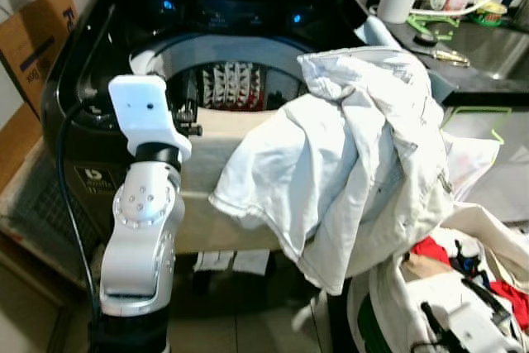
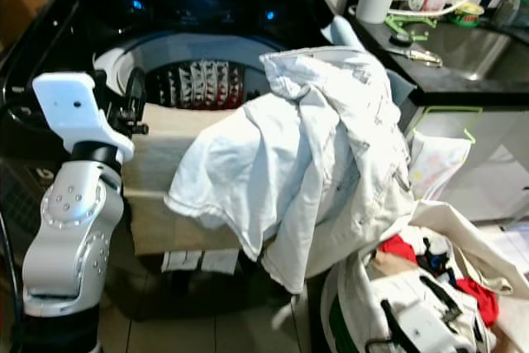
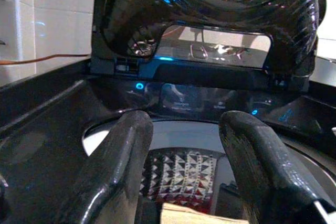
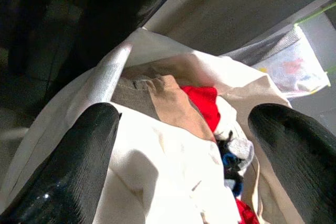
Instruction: Clothes washing
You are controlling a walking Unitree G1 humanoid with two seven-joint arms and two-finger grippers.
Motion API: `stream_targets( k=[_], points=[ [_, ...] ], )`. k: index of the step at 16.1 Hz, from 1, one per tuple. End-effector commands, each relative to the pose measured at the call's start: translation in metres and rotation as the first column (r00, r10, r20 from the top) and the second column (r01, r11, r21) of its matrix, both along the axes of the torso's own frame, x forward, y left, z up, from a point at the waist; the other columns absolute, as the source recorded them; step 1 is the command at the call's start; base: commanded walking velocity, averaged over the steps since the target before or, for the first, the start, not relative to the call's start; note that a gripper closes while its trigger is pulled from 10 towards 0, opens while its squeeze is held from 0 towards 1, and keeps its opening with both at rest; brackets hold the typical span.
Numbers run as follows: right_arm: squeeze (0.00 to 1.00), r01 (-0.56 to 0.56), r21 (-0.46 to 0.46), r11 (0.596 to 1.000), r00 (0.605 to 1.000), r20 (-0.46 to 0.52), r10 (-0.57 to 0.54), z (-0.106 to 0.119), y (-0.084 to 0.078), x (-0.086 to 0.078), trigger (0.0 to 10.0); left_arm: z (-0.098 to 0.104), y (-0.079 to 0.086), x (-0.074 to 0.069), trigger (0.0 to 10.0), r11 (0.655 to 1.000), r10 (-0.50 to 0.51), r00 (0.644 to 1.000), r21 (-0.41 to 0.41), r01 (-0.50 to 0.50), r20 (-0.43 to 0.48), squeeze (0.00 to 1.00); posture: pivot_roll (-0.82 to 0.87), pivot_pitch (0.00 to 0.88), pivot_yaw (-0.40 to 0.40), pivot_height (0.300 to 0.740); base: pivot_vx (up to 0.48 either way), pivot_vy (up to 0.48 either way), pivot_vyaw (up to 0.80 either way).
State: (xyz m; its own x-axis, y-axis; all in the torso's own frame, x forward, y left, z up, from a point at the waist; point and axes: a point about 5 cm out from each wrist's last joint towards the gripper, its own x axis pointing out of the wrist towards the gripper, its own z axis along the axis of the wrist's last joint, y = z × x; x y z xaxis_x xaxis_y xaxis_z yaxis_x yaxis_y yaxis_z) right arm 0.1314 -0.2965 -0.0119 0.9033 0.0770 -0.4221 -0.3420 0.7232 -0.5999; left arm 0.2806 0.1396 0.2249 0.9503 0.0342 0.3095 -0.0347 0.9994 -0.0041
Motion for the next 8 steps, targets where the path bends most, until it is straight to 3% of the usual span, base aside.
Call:
stream_targets(
  k=[1, 2, 4, 6, 8],
  points=[
    [0.00, 0.013, -0.044, 0.999, 1.000, -0.009, -0.013, -0.005, 0.000, 0.008, 10.0, 0.002, -0.004, 0.002, 10.0, 1.000, -0.016, 1.000, 0.000, 0.016, 0.005, 0.00, 0.02, 0.000, -0.036, 0.740, 0.000, 0.000, 0.00],
    [0.00, 0.024, -0.064, 0.998, 1.000, 0.004, -0.023, -0.006, 0.000, 0.016, 10.0, 0.002, -0.004, 0.002, 10.0, 1.000, -0.016, 1.000, -0.001, 0.016, 0.005, 0.00, 0.02, 0.000, -0.036, 0.740, 0.000, 0.000, 0.00],
    [0.00, 0.112, -0.080, 0.990, 0.992, 0.071, -0.107, -0.001, 0.001, 0.053, 10.0, 0.003, -0.005, 0.004, 10.0, 1.000, -0.020, 1.000, -0.004, 0.020, 0.006, 0.00, 0.02, 0.000, -0.032, 0.740, 0.000, 0.000, 0.00],
    [0.00, 0.139, 0.033, 0.990, 0.984, 0.106, -0.141, 0.006, 0.021, 0.087, 10.0, 0.004, -0.006, 0.005, 10.0, 1.000, -0.020, 1.000, -0.008, 0.021, 0.010, 0.00, 0.03, 0.000, -0.033, 0.740, 0.000, 0.000, 0.00],
    [0.00, 0.117, 0.133, 0.984, 0.989, 0.079, -0.128, 0.008, 0.048, 0.115, 10.0, 0.004, -0.006, 0.005, 10.0, 1.000, -0.015, 1.000, -0.010, 0.015, 0.012, 0.00, 0.04, 0.000, -0.044, 0.740, 0.000, 0.000, 0.00]
  ],
)
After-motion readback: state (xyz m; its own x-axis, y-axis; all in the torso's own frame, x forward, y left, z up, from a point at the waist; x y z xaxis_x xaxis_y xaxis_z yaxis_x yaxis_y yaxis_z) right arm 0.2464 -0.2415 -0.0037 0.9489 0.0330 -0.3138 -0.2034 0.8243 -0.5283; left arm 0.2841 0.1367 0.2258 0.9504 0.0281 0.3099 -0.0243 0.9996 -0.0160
